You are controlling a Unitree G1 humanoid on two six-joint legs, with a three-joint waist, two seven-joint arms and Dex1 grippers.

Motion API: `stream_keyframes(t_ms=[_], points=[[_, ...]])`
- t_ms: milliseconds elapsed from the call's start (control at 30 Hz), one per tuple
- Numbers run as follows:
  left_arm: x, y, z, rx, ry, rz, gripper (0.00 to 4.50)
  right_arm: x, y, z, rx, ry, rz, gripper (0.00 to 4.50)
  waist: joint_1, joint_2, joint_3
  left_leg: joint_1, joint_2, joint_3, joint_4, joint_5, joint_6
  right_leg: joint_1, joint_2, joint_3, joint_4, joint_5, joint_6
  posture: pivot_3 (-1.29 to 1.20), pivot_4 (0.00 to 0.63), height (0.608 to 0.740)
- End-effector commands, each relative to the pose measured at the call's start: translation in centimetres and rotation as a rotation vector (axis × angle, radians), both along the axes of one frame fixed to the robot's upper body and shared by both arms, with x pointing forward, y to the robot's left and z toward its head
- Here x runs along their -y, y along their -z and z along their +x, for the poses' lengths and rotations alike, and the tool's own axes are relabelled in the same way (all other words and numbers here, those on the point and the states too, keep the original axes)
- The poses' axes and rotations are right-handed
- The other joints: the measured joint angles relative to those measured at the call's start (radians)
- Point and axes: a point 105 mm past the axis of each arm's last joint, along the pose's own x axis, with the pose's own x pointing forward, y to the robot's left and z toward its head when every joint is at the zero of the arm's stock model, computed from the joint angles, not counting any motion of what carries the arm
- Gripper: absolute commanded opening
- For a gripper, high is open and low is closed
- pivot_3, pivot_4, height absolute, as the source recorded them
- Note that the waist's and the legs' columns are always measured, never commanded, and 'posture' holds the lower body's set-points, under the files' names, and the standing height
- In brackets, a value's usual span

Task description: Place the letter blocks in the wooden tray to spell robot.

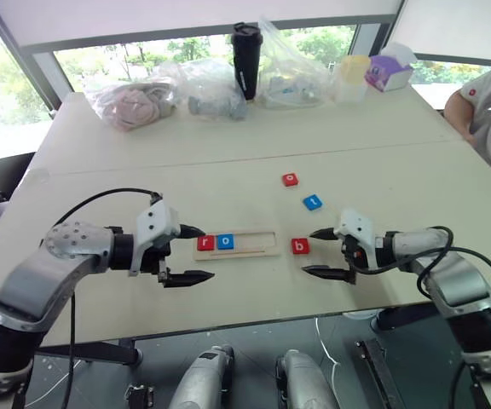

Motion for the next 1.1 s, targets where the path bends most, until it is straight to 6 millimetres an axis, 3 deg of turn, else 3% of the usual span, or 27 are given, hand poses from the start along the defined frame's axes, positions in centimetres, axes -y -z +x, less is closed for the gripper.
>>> stream_keyframes(t_ms=[33, 100, 200, 367, 600, 700, 833, 1100], points=[[0.0, -1.1, -0.4, 0.038, -0.004, -0.011, 4.50, -0.3, -0.4, 0.7, 0.042, -0.049, -0.002, 4.46, 0.001, 0.000, 0.000, 0.000, 0.000, 0.000, 0.000, 0.000, 0.000, 0.000, 0.000, 0.000, 0.000, 0.001, 0.002, 0.00, 0.150, 0.740], [-0.1, -1.1, -0.4, 0.037, -0.016, -0.012, 4.50, -0.3, 0.0, 1.0, 0.040, -0.070, -0.012, 4.46, 0.001, 0.000, 0.000, 0.000, 0.000, 0.000, 0.000, 0.000, 0.000, 0.000, 0.000, 0.000, 0.000, 0.001, 0.002, 0.00, 0.150, 0.740], [-0.4, -1.1, -0.5, 0.036, -0.033, -0.012, 4.50, -0.5, 0.2, 1.2, 0.038, -0.090, -0.005, 3.66, 0.002, 0.000, 0.000, 0.000, 0.000, 0.000, 0.000, 0.000, 0.000, 0.000, 0.000, 0.000, 0.000, 0.001, 0.002, 0.00, 0.150, 0.740], [-0.7, -0.8, -0.4, 0.033, -0.058, -0.009, 4.50, -0.8, -0.2, 1.4, 0.047, -0.093, 0.016, 1.18, 0.001, 0.000, 0.000, 0.000, 0.000, 0.000, 0.000, -0.001, -0.001, 0.000, 0.000, 0.000, 0.001, 0.001, 0.002, 0.00, 0.150, 0.740], [-1.9, -0.7, 0.2, 0.039, -0.107, 0.005, 4.50, -3.0, -3.8, 2.1, 0.082, -0.101, 0.119, 1.11, 0.000, 0.000, 0.000, 0.000, 0.000, 0.000, 0.000, -0.001, -0.002, -0.001, 0.001, 0.001, 0.003, 0.001, 0.002, 0.00, 0.150, 0.740], [-3.6, -0.3, 0.8, 0.032, -0.165, 0.026, 4.50, -7.8, -6.0, 2.4, 0.102, -0.223, 0.157, 1.11, 0.002, 0.000, 0.000, 0.000, 0.000, 0.000, 0.000, -0.001, -0.002, -0.001, 0.000, 0.001, 0.002, 0.001, 0.002, 0.00, 0.150, 0.740], [-5.3, -0.1, 1.4, 0.022, -0.219, 0.042, 4.50, -10.6, -4.7, 2.5, 0.065, -0.309, 0.089, 1.11, -0.006, 0.000, 0.000, 0.001, 0.001, 0.000, -0.001, 0.000, -0.002, -0.004, 0.003, 0.004, 0.006, 0.002, 0.002, 0.00, 0.150, 0.740], [-5.3, -0.5, 0.5, -0.004, -0.236, -0.018, 4.50, -11.9, -2.1, 3.9, 0.043, -0.314, -0.027, 1.11, 0.003, 0.000, 0.000, 0.000, -0.003, -0.001, -0.001, -0.001, -0.003, -0.006, 0.001, 0.005, 0.003, 0.003, 0.002, 0.00, 0.150, 0.740]])
